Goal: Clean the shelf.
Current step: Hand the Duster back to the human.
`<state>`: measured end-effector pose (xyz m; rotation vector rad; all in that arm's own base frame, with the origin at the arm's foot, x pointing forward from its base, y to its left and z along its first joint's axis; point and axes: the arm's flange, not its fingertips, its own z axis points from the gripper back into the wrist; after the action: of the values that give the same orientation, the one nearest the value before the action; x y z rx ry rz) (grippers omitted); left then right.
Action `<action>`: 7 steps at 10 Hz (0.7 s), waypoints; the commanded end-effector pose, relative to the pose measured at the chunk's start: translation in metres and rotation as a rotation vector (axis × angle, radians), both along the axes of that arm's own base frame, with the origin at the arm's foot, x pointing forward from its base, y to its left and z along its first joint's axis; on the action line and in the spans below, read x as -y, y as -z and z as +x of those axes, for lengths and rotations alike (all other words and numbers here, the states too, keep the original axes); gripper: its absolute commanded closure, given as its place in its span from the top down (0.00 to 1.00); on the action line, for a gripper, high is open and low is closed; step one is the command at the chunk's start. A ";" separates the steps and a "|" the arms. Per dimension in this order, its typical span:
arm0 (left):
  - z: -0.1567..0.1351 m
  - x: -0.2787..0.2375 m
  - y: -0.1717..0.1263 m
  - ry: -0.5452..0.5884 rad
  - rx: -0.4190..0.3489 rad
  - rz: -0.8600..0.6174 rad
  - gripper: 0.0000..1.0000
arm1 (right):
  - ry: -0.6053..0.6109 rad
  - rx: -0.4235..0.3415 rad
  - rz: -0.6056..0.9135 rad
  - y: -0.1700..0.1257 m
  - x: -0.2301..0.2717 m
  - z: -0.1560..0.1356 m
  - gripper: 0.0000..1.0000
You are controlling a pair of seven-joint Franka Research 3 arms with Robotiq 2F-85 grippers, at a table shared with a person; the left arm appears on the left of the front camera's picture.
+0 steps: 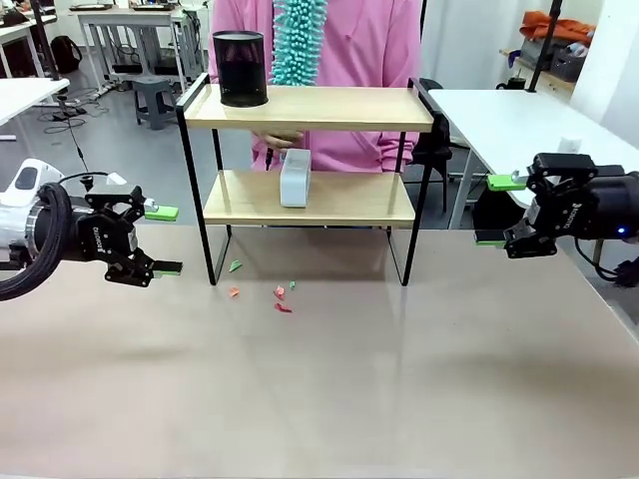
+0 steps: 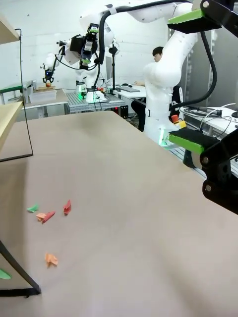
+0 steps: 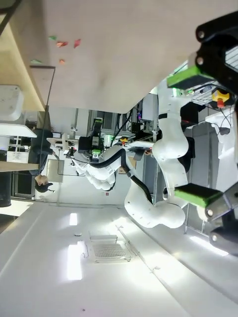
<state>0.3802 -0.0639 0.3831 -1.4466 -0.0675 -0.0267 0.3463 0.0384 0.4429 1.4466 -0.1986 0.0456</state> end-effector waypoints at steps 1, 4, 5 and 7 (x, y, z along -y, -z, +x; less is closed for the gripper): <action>-0.003 0.001 -0.004 0.011 -0.009 0.004 1.00 | -0.013 -0.004 -0.004 -0.002 0.001 -0.003 1.00; -0.003 0.001 -0.004 0.011 -0.009 0.004 1.00 | -0.013 -0.004 -0.004 -0.002 0.001 -0.003 1.00; -0.003 0.001 -0.004 0.011 -0.009 0.004 1.00 | -0.013 -0.004 -0.004 -0.002 0.001 -0.003 1.00; -0.003 0.001 -0.004 0.011 -0.009 0.004 1.00 | -0.013 -0.004 -0.004 -0.002 0.001 -0.003 1.00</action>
<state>0.3802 -0.0639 0.3831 -1.4465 -0.0675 -0.0268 0.3462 0.0386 0.4429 1.4466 -0.1979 0.0462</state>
